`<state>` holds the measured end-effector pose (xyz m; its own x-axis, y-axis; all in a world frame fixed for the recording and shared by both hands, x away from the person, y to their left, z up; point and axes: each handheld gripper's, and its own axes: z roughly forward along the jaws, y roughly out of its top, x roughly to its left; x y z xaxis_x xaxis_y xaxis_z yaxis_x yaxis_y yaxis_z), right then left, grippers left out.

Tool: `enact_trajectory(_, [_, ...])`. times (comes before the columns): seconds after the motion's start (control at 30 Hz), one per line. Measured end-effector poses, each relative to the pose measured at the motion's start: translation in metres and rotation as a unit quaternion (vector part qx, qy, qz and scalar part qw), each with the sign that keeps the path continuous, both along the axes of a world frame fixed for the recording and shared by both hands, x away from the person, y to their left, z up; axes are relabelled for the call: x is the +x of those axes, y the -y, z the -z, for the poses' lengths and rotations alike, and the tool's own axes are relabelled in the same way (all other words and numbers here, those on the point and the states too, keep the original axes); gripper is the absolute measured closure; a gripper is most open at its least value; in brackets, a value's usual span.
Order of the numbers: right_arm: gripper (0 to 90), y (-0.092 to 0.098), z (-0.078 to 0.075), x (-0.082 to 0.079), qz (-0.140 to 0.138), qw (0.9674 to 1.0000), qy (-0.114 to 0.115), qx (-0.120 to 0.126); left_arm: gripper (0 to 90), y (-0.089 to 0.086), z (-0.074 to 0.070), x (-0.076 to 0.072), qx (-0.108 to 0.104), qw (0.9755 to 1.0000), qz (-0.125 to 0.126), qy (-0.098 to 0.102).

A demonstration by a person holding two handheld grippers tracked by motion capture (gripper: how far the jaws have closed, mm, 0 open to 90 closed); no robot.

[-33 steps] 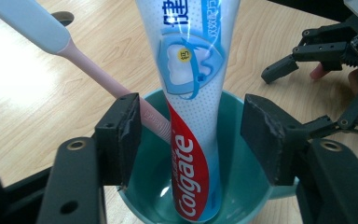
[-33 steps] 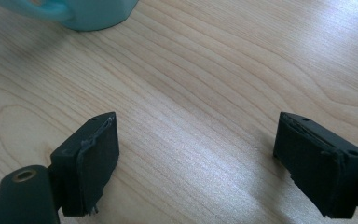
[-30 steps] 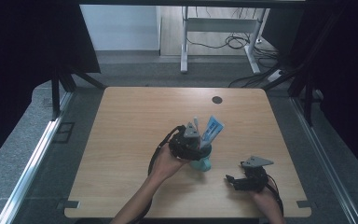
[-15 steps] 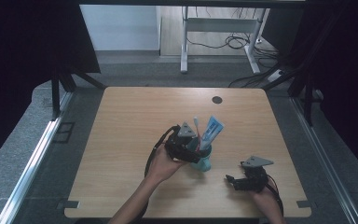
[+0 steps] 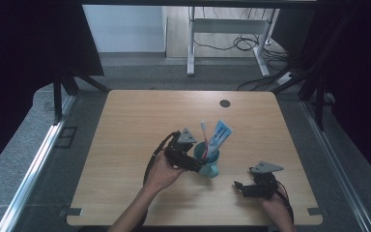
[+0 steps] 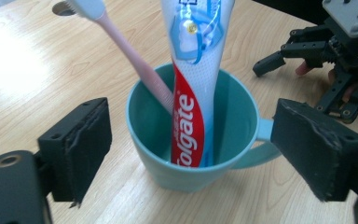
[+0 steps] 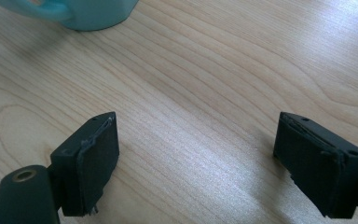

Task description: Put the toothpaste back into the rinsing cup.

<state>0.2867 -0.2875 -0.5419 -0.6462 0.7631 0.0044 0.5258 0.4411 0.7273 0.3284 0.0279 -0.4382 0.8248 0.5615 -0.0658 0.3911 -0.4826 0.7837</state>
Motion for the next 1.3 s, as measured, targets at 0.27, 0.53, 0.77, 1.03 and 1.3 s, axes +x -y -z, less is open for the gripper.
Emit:
enact_trajectory(0.27, [14.0, 0.000, 0.000, 0.000, 0.000, 1.0000, 0.001, 0.000, 5.4, -0.013, 0.000, -0.006, 0.002, 0.9999, -0.008, 0.009])
enact_trajectory(0.53, [14.0, 0.000, 0.000, 0.000, 0.001, 1.0000, 0.001, 0.000, 2.1, -0.031, 0.005, -0.013, -0.003, 0.9998, -0.017, 0.009])
enact_trajectory(0.77, [14.0, 0.000, 0.000, 0.000, 0.001, 1.0000, 0.001, 0.000, 2.1, -0.044, 0.014, -0.016, -0.006, 0.9996, -0.026, 0.005])
enact_trajectory(1.03, [14.0, 0.000, 0.000, 0.000, 0.001, 1.0000, 0.001, 0.001, 2.0, -0.061, 0.026, -0.024, -0.009, 0.9992, -0.038, 0.002])
enact_trajectory(1.3, [14.1, 0.000, 0.000, 0.000, 0.001, 1.0000, 0.001, 0.000, 2.0, -0.076, 0.040, -0.032, -0.015, 0.9985, -0.053, 0.000])
